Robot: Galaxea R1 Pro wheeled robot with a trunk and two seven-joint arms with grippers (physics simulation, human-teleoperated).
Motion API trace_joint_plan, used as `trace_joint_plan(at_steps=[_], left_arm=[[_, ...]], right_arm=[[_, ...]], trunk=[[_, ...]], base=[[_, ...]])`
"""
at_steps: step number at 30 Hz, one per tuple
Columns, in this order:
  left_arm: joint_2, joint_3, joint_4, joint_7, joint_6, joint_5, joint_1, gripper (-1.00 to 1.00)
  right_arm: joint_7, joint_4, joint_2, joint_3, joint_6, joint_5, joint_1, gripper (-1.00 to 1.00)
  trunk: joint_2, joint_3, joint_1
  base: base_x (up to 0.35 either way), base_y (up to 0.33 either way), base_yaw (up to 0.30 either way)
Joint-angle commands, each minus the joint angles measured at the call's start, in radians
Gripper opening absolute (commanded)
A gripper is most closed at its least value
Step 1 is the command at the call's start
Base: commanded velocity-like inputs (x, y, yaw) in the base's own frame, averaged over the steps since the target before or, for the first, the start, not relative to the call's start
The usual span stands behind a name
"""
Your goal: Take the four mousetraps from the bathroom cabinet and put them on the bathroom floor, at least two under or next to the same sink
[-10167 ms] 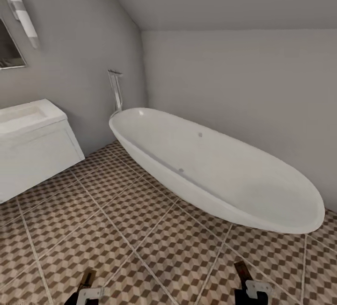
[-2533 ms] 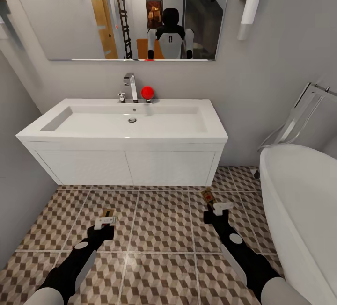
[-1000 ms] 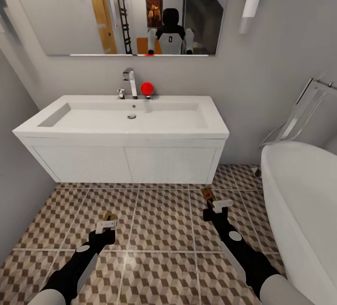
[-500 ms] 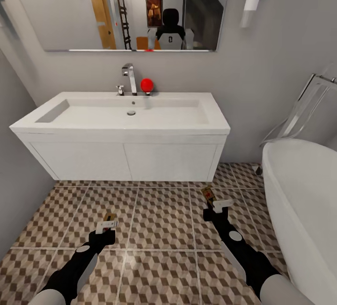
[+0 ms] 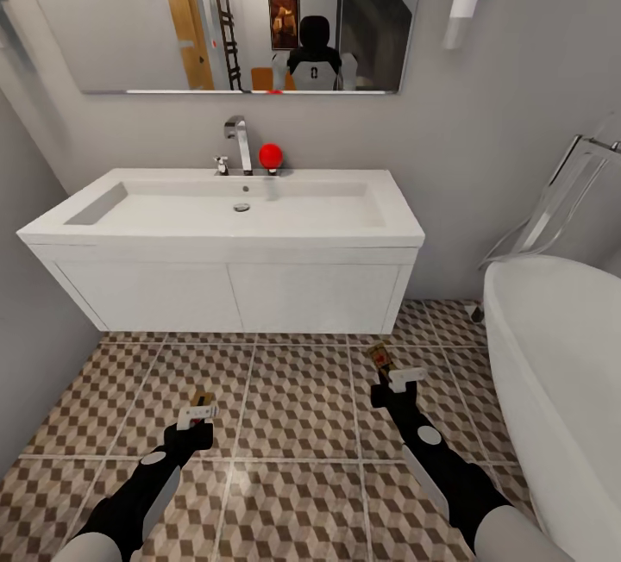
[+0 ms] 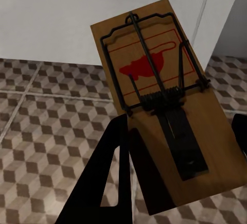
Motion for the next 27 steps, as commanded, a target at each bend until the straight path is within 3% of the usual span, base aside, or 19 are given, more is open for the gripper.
trace_joint_plan(at_steps=[1, 11, 27], left_arm=[[0.001, -0.004, -0.002, -0.003, 0.005, 0.009, 0.000, -1.00], [0.001, -0.005, -0.001, -0.003, 0.005, 0.010, 0.000, -1.00], [0.001, -0.005, -0.001, -0.004, 0.005, 0.011, 0.000, -1.00]], right_arm=[[-0.009, 0.000, -0.002, 0.008, -0.005, -0.011, -0.001, -1.00], [-0.009, 0.000, -0.002, 0.008, -0.005, -0.011, -0.001, -1.00], [-0.009, 0.000, 0.000, 0.007, 0.003, -0.012, -0.001, -1.00]], trunk=[[0.000, -0.001, 0.000], [0.000, -0.001, 0.000], [-0.112, -0.058, 0.061]], base=[[0.000, 0.000, 0.000], [0.000, 0.000, 0.000], [0.000, 0.000, 0.000]])
